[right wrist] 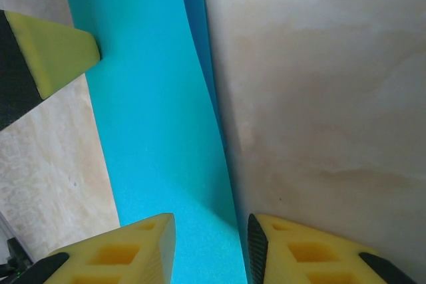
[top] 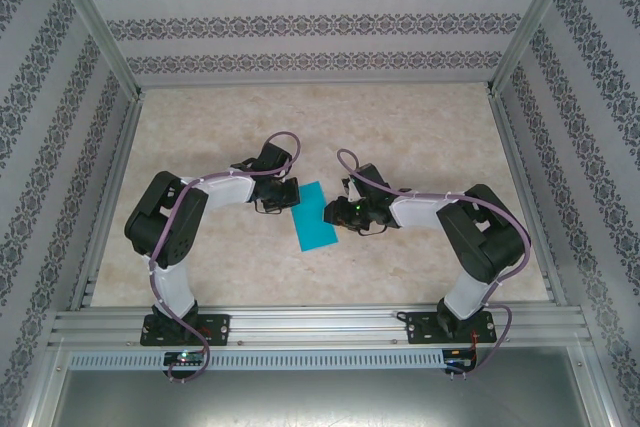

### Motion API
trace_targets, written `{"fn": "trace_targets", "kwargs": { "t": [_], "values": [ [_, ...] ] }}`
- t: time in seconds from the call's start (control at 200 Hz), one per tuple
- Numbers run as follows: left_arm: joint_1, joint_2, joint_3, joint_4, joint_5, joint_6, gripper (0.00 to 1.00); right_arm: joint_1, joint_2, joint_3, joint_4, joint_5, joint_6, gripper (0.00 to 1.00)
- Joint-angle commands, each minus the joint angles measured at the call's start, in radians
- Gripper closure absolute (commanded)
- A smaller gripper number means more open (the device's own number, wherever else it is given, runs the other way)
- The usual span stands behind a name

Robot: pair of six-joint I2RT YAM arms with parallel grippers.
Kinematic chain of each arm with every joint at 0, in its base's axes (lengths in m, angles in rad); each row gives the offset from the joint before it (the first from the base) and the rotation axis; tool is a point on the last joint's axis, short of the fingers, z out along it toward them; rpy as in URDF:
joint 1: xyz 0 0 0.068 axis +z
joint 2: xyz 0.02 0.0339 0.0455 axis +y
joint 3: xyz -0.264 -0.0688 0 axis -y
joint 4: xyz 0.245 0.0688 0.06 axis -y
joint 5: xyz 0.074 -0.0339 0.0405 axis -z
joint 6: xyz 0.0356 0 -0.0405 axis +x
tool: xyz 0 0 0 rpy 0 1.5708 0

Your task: Fold a paper plane with a square sheet of paper (pick it up from the middle)

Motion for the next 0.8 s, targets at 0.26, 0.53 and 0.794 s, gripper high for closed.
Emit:
{"fn": "trace_targets", "kwargs": {
  "t": [0.26, 0.53, 0.794],
  "values": [
    [-0.009, 0.032, -0.001, -0.028, 0.021, 0.044, 0.92, 0.000, 0.022, -0.025, 0.155, -0.065, 0.073, 0.66],
    [-0.010, 0.056, 0.043, -0.049, 0.061, 0.098, 0.91, -0.013, 0.043, -0.015, 0.193, -0.093, 0.099, 0.66],
    [-0.012, 0.083, 0.099, -0.075, 0.118, 0.204, 0.91, -0.042, 0.095, 0.032, 0.166, -0.123, 0.074, 0.70]
  ]
}}
